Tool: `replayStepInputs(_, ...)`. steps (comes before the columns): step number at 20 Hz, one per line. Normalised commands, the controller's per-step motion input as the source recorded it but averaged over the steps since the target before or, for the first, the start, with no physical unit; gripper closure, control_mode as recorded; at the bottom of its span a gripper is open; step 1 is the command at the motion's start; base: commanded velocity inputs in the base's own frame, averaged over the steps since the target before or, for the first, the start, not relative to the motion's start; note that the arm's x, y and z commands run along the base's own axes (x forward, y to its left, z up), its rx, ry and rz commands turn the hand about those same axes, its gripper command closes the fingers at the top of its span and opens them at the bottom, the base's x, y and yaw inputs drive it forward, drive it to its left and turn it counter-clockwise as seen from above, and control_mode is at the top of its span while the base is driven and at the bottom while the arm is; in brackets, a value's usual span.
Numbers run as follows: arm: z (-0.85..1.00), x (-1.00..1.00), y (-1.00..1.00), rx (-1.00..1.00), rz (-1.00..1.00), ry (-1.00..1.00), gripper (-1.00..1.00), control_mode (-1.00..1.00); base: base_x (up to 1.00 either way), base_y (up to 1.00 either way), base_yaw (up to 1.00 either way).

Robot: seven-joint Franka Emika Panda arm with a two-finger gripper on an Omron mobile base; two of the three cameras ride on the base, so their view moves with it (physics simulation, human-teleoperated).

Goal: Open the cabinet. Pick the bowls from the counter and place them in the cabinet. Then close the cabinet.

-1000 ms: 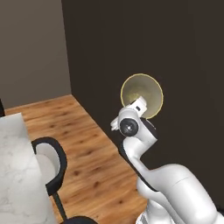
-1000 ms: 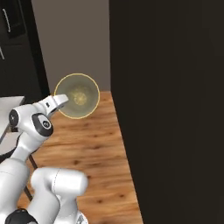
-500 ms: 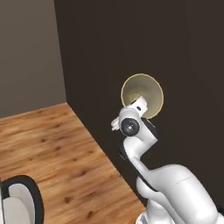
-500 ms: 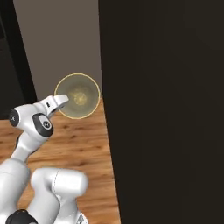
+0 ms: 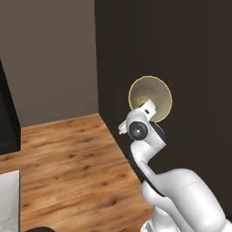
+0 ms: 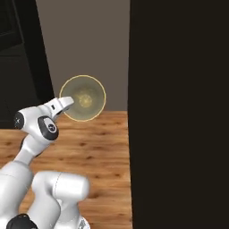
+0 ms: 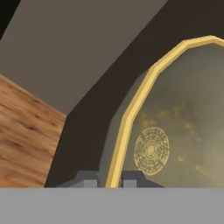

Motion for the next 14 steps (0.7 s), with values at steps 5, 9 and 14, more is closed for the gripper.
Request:
replayStepInputs(5, 0.0, 0.0, 0.0, 0.0, 0.0, 0.0, 1.0, 1.0, 1.0, 0.03, 0.5)
replayStepInputs(9, 0.0, 0.0, 0.0, 0.0, 0.0, 0.0, 1.0, 1.0, 1.0, -0.02, 0.58)
replayStepInputs(14, 0.0, 0.0, 0.0, 0.0, 0.0, 0.0, 1.0, 1.0, 0.96, -0.2, 0.61)
